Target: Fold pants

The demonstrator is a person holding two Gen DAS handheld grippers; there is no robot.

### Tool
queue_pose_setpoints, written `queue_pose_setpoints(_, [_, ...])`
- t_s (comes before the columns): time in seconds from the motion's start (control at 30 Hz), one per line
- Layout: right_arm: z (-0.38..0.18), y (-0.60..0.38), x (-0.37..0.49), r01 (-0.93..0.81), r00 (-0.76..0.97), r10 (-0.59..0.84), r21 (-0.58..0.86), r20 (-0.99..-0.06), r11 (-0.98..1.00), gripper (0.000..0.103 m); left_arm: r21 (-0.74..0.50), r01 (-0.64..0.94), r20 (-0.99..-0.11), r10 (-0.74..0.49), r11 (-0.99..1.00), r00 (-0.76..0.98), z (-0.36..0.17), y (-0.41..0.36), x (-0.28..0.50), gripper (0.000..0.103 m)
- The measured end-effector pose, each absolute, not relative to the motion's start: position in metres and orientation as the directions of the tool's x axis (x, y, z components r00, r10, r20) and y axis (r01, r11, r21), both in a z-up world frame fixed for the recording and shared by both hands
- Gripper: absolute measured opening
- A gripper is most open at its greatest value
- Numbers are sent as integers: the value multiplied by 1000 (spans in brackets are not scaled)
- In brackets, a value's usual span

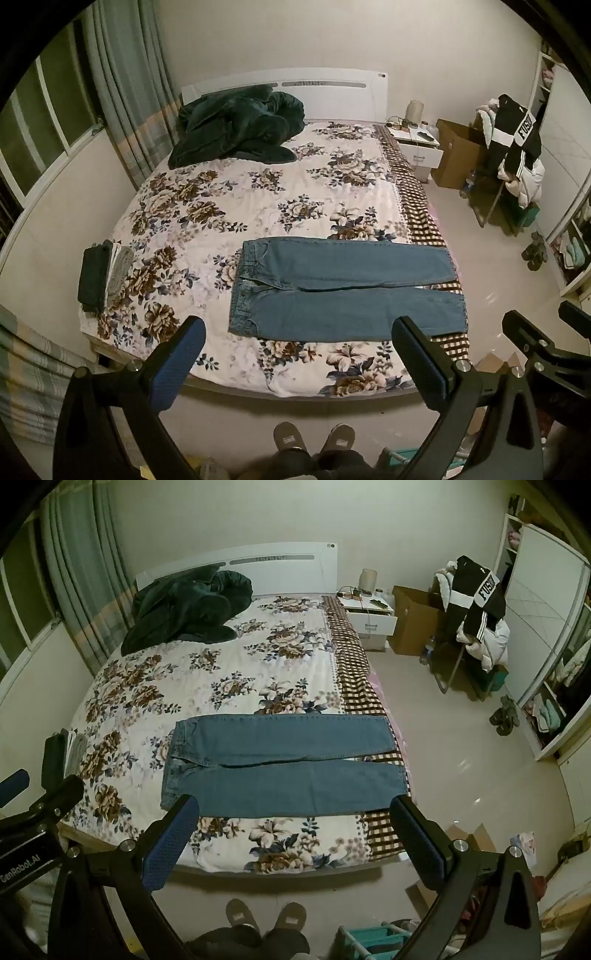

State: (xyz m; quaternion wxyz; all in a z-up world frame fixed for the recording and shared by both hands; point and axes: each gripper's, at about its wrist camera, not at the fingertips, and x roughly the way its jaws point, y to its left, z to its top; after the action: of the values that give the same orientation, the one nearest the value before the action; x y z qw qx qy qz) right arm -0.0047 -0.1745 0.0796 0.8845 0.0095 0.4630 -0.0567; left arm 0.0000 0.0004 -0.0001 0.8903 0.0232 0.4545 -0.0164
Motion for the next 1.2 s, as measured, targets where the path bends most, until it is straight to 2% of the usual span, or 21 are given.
queue_pose_setpoints(1.2, [87,-154,-15,102,558,-76,-23,-826,994,103,33,43,-806,1,999,592,12,-3,-3,103])
